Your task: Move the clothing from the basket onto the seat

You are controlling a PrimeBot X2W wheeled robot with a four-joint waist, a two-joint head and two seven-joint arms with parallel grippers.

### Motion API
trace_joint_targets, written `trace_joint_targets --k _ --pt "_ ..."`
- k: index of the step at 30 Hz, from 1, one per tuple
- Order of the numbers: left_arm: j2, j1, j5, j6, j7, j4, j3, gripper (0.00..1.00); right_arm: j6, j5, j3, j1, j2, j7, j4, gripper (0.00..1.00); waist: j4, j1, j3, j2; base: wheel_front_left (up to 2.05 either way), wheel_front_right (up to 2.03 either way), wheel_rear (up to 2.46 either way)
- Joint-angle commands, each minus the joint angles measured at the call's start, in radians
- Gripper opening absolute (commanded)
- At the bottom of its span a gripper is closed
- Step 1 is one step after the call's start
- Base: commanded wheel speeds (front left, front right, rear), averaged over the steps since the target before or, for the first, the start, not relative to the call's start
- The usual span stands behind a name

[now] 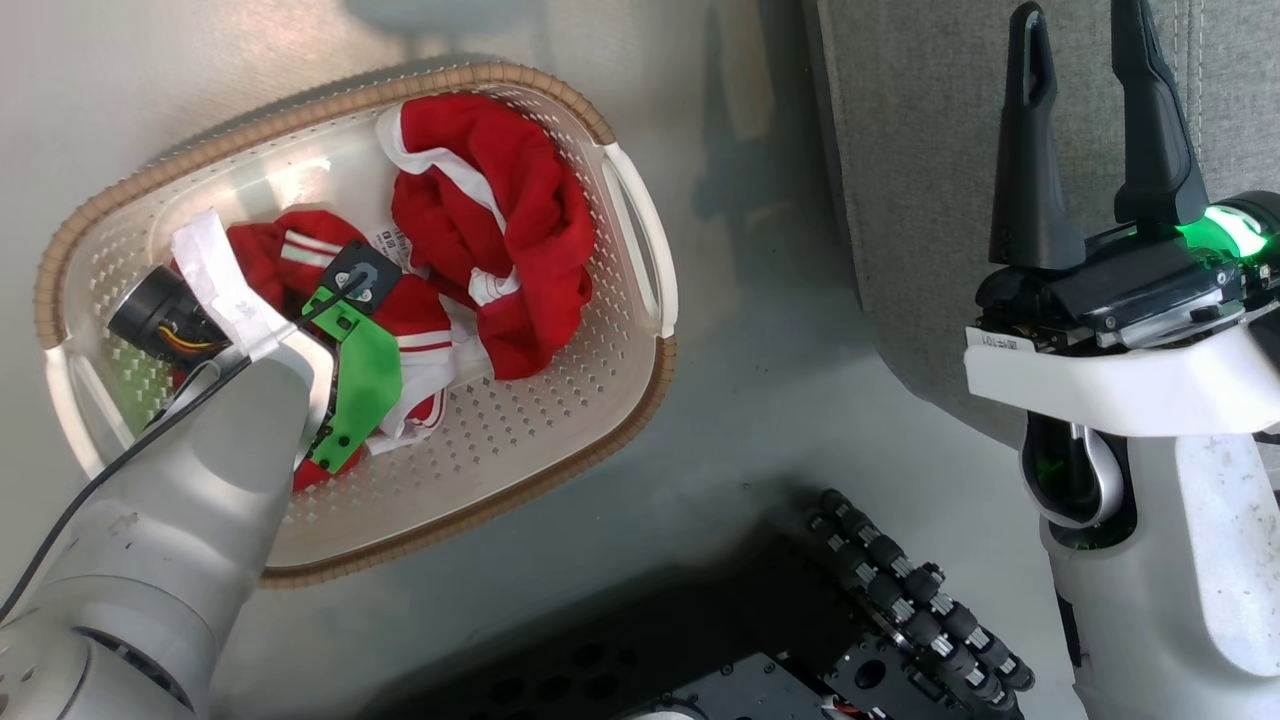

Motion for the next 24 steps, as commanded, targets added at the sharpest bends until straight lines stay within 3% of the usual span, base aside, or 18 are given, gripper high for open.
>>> trace_joint_targets --k 1,9,24 --pt "0.000 -0.018 -0.004 0.003 -0.020 -0.003 0.001 0.00 0.000 -0.008 -0.001 -0.004 -0.001 -0.005 -0.006 1.00 0.013 -0.0001 -0.020 0.0000 0.00 0.00 0.00" --pt "-0.027 0.029 -0.036 -0.007 -0.137 -0.042 0.013 0.00 0.000 -0.058 -0.008 0.027 -0.001 -0.005 0.008 1.00 0.070 -0.0001 -0.133 0.0000 0.00 0.00 0.00" --pt "-0.094 0.201 -0.179 -0.023 -0.360 -0.166 0.088 0.00 0.000 -0.127 0.006 0.141 -0.002 -0.005 0.118 1.00 0.202 -0.0001 -0.465 0.0000 0.00 0.00 0.00"
